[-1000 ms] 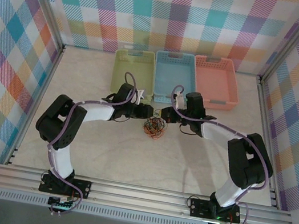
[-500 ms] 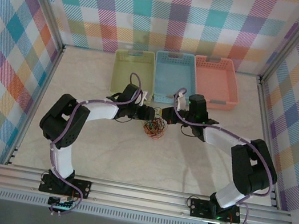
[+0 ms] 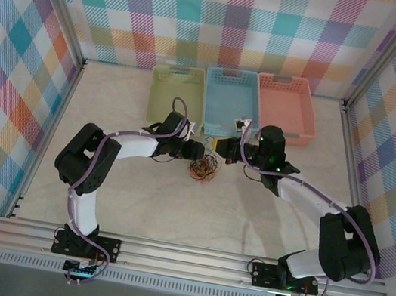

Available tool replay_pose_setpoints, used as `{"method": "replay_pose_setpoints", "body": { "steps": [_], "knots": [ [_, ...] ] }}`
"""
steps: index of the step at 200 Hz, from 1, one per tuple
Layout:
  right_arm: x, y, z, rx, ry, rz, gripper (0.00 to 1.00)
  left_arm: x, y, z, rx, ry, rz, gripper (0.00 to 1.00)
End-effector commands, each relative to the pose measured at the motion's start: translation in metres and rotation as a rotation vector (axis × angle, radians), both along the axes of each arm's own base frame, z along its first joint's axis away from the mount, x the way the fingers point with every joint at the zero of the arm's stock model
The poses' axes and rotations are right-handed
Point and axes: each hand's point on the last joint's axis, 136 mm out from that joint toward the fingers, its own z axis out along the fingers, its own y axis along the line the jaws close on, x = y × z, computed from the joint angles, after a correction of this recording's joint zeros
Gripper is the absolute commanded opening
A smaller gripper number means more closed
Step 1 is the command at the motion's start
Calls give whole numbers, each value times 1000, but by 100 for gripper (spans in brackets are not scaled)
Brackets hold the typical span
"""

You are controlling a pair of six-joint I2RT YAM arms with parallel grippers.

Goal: Untangle the cables

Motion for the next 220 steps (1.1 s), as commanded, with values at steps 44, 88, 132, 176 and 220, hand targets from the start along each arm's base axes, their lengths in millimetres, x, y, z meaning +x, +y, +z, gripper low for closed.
{"method": "replay_pose_setpoints", "body": {
  "steps": [44, 88, 132, 176, 220],
  "knots": [
    [-35, -6, 76, 103, -161, 63, 0, 3, -4, 0, 13, -1, -18, 45],
    [-45, -15, 90, 113, -209, 43, 0, 2, -4, -1, 16, 2, -16, 46],
    [-68, -26, 129, 159, -271, 48, 0, 4, -3, -3, 26, 9, -12, 45],
    [-96, -36, 169, 218, -307, 78, 0, 5, -1, -6, 39, 19, -6, 44],
    [-125, -49, 213, 272, -368, 94, 0, 5, 0, -8, 51, 27, -2, 42]
  ]
}}
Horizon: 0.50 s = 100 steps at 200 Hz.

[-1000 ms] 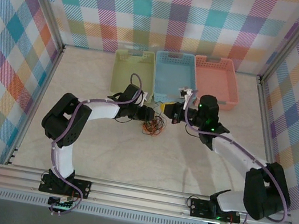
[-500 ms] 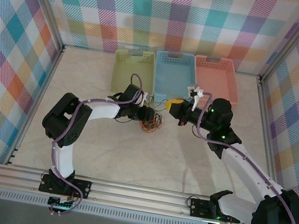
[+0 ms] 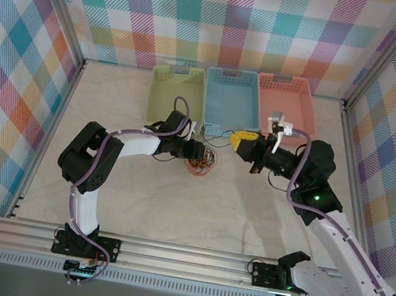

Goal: Untangle the cables

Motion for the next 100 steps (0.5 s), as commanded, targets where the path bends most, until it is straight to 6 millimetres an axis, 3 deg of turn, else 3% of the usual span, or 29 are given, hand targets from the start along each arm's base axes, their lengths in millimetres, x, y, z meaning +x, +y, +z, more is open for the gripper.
{"method": "replay_pose_setpoints", "body": {
  "steps": [1, 65, 90, 100],
  "knots": [
    [-27, -7, 40, 53, -64, 41, 0, 2, 0, -4, 26, 4, -6, 42],
    [-51, -35, 88, 168, -197, -54, 0, 2, 0, -4, 30, 6, -2, 42],
    [-40, -48, 91, 177, -208, -176, 0, 2, 1, -4, 33, 5, -1, 42],
    [-25, -57, 86, 158, -174, -277, 0, 2, 1, -4, 34, 6, 2, 41]
  ]
}}
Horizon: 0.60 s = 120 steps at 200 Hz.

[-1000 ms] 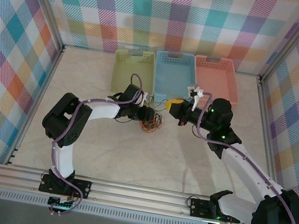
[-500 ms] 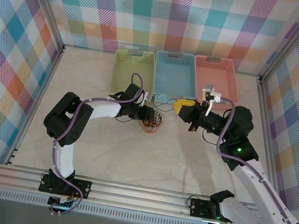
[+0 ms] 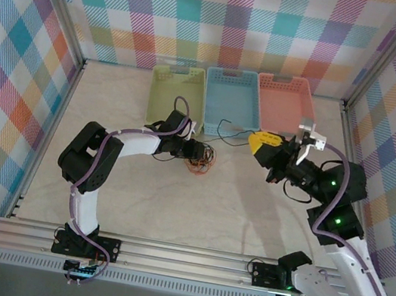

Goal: Untangle the cables

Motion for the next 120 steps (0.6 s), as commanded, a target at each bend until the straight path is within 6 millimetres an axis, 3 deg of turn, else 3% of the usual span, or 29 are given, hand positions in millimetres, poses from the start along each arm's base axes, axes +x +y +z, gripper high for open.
{"method": "replay_pose_setpoints", "body": {
  "steps": [1, 5, 21, 52, 66, 83, 110, 120],
  "knots": [
    [15, -22, 19, 37, -21, -187, 0, 3, 1, -5, 29, 0, 2, 42],
    [28, -30, 15, 36, 23, -271, 0, 3, 2, -5, 30, 1, 3, 41],
    [72, -52, -30, -52, 188, -513, 0, 3, 2, -6, 29, 6, 7, 41],
    [127, -76, -134, -278, 399, -767, 0, 3, 3, -6, 30, 3, 10, 41],
    [140, -93, -169, -328, 503, -855, 0, 3, 2, -6, 29, 3, 9, 40],
    [150, -113, -198, -351, 589, -949, 2, 3, 3, -6, 30, 3, 10, 40],
    [158, -147, -240, -368, 732, -1103, 15, 3, 3, -5, 29, 1, 11, 40],
    [161, -158, -255, -365, 796, -1151, 27, 3, 3, -6, 29, 1, 11, 40]
  ]
}}
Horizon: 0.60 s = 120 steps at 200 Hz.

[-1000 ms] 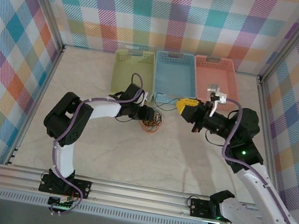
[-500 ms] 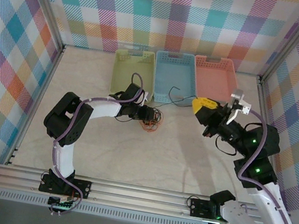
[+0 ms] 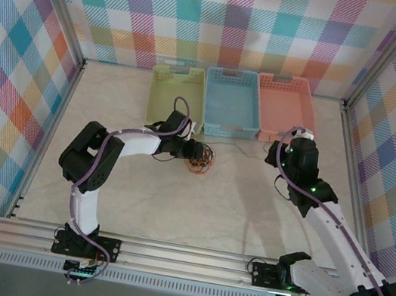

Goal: Untangle the cables

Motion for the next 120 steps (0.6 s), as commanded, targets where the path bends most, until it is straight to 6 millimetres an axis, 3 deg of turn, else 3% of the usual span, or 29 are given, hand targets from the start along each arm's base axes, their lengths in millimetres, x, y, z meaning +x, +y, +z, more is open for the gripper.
{"method": "replay_pose_setpoints", "body": {
  "steps": [1, 24, 44, 51, 78, 106, 120],
  "knots": [
    [4, -38, -17, 8, 55, -208, 28, 2, 0, -1, 13, 2, -1, 40],
    [8, -46, -34, 36, 125, -242, 47, 2, 0, -1, 11, 1, -2, 40],
    [11, -35, -24, 66, 94, -180, 53, 2, -1, 0, 7, 0, -3, 40],
    [13, -26, -18, 91, 68, -124, 53, 2, -1, 0, 6, 0, -3, 40],
    [18, 44, 1, 237, -9, 261, 50, 1, -1, 0, 2, 0, -4, 40],
    [23, 94, -29, 236, 225, 484, 48, 1, -1, 0, 2, -2, -4, 40],
    [27, 105, -50, 205, 347, 508, 46, 1, -1, 1, 0, -3, -5, 40]
  ]
}}
